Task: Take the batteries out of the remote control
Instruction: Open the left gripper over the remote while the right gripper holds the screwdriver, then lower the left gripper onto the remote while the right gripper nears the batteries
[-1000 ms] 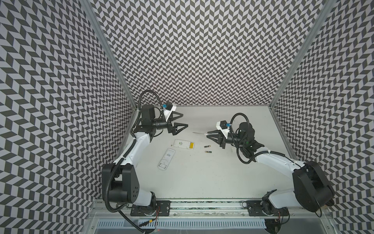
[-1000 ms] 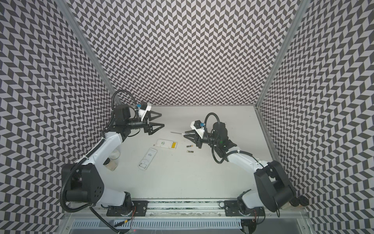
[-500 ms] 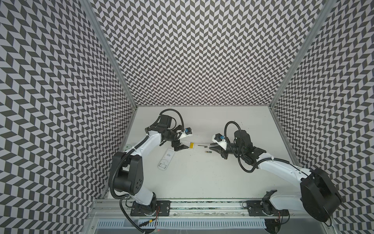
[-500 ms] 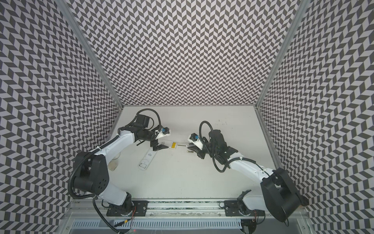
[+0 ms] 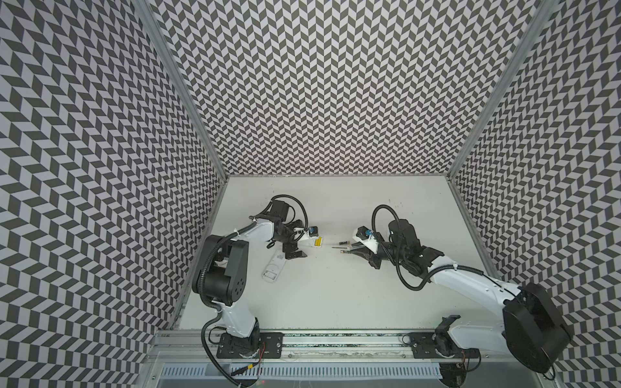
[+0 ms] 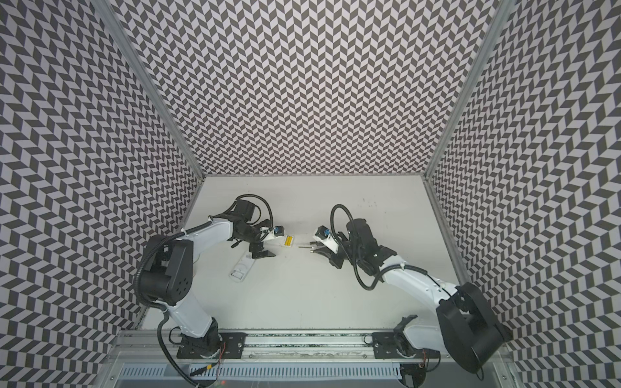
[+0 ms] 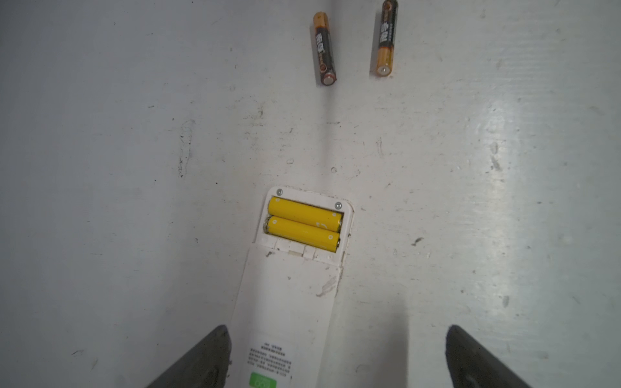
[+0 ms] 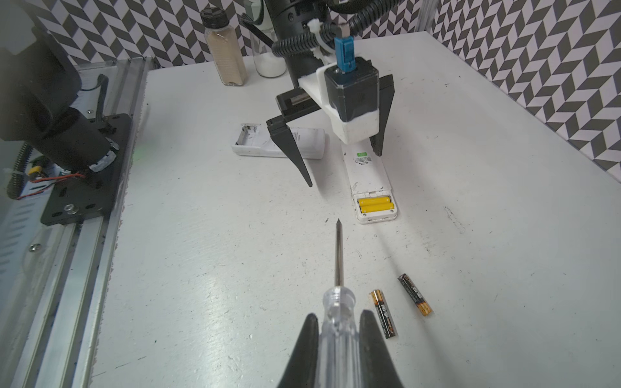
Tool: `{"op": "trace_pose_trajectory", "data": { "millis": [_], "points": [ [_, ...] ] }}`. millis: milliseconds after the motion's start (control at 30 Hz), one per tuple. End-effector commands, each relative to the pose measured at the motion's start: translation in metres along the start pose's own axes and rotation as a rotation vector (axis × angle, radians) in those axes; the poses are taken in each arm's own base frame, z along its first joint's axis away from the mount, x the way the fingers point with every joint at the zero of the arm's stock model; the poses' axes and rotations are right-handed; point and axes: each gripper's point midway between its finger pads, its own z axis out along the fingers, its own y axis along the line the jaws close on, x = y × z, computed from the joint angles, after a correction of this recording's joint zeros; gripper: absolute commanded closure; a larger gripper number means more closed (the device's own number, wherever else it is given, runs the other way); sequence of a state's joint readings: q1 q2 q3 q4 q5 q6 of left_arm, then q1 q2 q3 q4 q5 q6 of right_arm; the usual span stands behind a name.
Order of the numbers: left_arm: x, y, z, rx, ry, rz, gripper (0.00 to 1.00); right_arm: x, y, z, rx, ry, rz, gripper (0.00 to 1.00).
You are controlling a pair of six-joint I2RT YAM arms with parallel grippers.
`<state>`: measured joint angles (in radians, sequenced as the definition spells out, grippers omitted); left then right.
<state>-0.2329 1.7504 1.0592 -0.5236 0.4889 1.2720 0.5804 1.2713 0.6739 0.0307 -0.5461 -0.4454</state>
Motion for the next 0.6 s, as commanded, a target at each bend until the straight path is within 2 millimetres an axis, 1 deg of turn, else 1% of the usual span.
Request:
{"op": "trace_pose_trajectory", "data": {
  "millis": [0, 67, 133, 200, 300, 367, 433, 567],
  "points": [
    [0.004, 0.015, 0.002, -0.035, 0.004, 0.044, 0.0, -0.015, 0.001, -0.006, 0.017, -0.058, -0.051, 1.0],
    [0.007, 0.017, 0.006, -0.031, 0.001, 0.052, 0.0, -0.017, 0.0, -0.008, 0.031, -0.07, -0.058, 1.0],
    [0.005, 0.021, 0.009, -0.04, -0.01, 0.068, 0.0, -0.016, 0.001, -0.009, 0.034, -0.076, -0.057, 1.0],
    [-0.001, 0.031, 0.012, -0.042, -0.034, 0.054, 0.0, -0.016, 0.002, -0.009, 0.025, -0.078, -0.055, 1.0],
    [-0.007, 0.042, 0.017, 0.001, -0.065, 0.007, 0.0, -0.017, 0.002, -0.009, 0.031, -0.088, -0.058, 1.0],
    [-0.004, 0.037, 0.024, 0.059, -0.058, -0.002, 0.01, -0.017, 0.001, -0.009, 0.032, -0.086, -0.054, 1.0],
    [0.001, 0.028, 0.029, 0.114, -0.031, -0.018, 0.06, -0.016, 0.001, -0.009, 0.033, -0.071, -0.054, 1.0],
    [0.013, 0.007, 0.033, 0.197, 0.013, -0.048, 0.11, -0.02, -0.001, -0.015, 0.061, -0.079, -0.079, 1.0]
  ]
}}
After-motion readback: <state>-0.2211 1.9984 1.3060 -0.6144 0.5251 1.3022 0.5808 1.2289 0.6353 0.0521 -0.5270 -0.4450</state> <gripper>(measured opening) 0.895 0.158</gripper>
